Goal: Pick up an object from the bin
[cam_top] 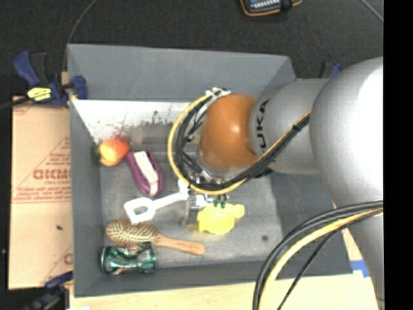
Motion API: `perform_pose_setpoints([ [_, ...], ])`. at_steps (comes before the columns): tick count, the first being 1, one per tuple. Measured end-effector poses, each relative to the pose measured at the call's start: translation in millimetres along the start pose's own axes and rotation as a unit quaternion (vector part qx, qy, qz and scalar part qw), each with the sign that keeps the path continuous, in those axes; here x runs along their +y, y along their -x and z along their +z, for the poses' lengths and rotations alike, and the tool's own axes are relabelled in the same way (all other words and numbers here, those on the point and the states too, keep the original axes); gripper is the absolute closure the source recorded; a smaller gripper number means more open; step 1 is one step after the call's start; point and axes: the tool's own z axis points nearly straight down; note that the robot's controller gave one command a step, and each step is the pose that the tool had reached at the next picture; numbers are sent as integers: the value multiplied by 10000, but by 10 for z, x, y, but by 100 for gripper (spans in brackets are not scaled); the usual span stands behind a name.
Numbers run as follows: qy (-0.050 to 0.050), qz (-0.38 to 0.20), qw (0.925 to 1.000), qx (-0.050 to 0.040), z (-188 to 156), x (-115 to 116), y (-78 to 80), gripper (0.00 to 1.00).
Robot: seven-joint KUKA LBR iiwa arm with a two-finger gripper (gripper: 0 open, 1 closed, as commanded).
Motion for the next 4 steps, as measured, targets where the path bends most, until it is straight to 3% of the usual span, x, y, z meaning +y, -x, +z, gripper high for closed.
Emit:
perform_pose_setpoints([
  [1, 0, -1125, 9936, -54, -51, 559, -944, 100],
  [3, 1, -1112, 9938, -51, -104, 556, -947, 100],
  [4, -7, -1106, 9939, -7, -563, 553, -955, 100],
])
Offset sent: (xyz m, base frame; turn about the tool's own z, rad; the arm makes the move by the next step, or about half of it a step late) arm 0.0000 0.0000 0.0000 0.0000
